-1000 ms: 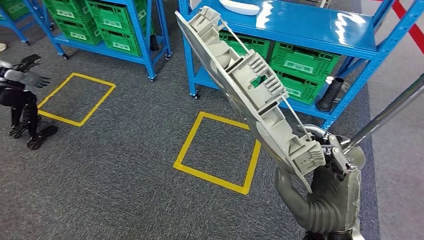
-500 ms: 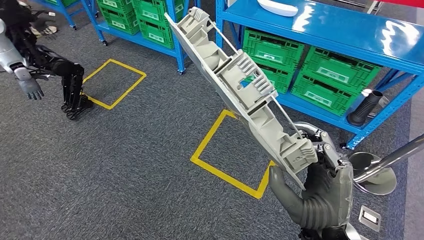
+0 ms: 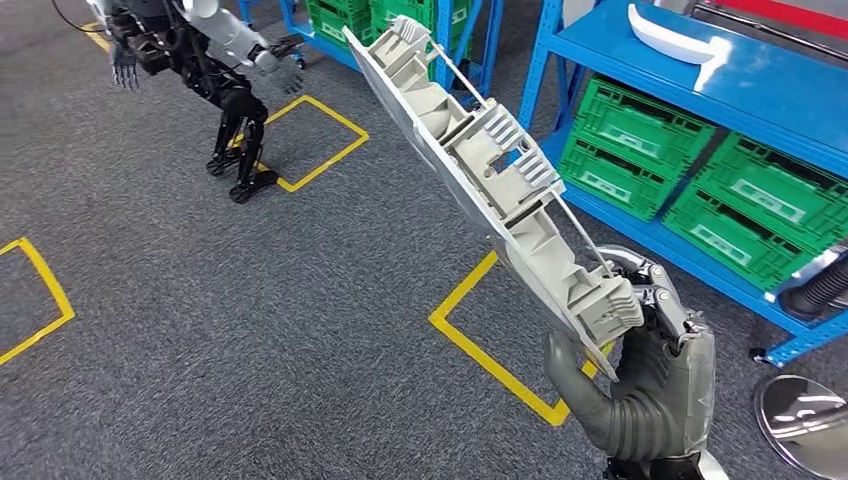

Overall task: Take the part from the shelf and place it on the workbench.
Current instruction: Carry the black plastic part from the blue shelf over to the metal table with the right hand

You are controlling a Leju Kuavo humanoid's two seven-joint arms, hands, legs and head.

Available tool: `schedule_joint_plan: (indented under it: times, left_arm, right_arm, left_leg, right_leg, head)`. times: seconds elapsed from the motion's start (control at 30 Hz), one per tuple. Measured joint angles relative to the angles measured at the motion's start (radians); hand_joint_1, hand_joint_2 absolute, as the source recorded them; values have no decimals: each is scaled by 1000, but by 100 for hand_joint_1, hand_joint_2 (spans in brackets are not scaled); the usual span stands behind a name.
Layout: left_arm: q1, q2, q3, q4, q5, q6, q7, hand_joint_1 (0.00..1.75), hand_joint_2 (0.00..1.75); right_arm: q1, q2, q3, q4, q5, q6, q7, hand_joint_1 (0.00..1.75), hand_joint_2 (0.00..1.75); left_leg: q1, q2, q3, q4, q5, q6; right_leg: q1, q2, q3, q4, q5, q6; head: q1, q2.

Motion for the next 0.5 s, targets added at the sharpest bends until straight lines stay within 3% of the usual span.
schedule_joint_plan:
  times: [0.07,0.13,0.17,0.2,0.27,0.33,0.37,0.4,0.43,0.5]
  left_arm:
    - [-1,-1,0,0,-1,0,2,0,175]
    - [1,0,-1,0,-2,-2,4,0,175]
    - [3,0,-1,0,-3,-3,5,0,175]
    - [3,0,-1,0,-5,-4,6,0,175]
    - [0,0,-2,0,-8,-6,7,0,175]
    - [-2,0,-2,0,-9,-7,8,0,175]
    - [-1,0,-2,0,-9,-7,8,0,175]
    - [0,0,-2,0,-10,-8,9,0,175]
    - [1,0,-2,0,-9,-8,10,0,175]
    - [0,1,-2,1,-9,-8,11,0,175]
  right_arm:
    - [-3,-1,1,0,0,0,1,175,175]
    - [-6,-2,1,0,-1,1,5,175,175]
    - [-9,-3,2,1,-2,2,8,175,175]
    - [-11,-4,2,1,-3,3,9,175,175]
    - [-13,-4,4,2,-5,3,12,175,175]
    - [-13,-5,5,3,-8,3,13,175,175]
    - [-13,-6,6,3,-9,3,14,175,175]
    - [-13,-6,8,4,-11,3,15,175,175]
    - [-13,-6,9,4,-11,3,15,175,175]
    - [-14,-7,11,4,-12,3,15,175,175]
  left_leg:
    - [4,-23,-15,7,2,-12]
    - [9,-44,-24,7,6,-24]
    - [8,-35,-28,12,2,-30]
    - [7,-11,-38,34,-11,-36]
    - [7,55,-86,137,-63,-49]
    - [13,80,-147,261,-109,-57]
    - [15,83,-159,285,-108,-59]
    - [16,85,-151,269,-89,-59]
    - [16,92,-123,214,-56,-57]
    - [8,133,-49,76,-4,-46]
  right_leg:
    - [-1,34,16,-46,7,-4]
    - [1,13,17,-53,10,-12]
    - [0,0,21,-57,12,-17]
    - [-2,-15,26,-62,13,-22]
    - [-2,-47,33,-66,11,-29]
    - [0,-80,36,-64,7,-31]
    - [0,-94,37,-64,5,-30]
    - [0,-108,39,-63,2,-29]
    - [0,-121,42,-63,-1,-26]
    - [3,-144,51,-62,-8,-19]
  head:
    - [1,0]
    - [3,0]
    - [1,0]
    - [-3,0]
    - [-15,0]
    - [-21,0]
    - [-23,0]
    - [-24,0]
    - [-25,0]
    - [-27,0]
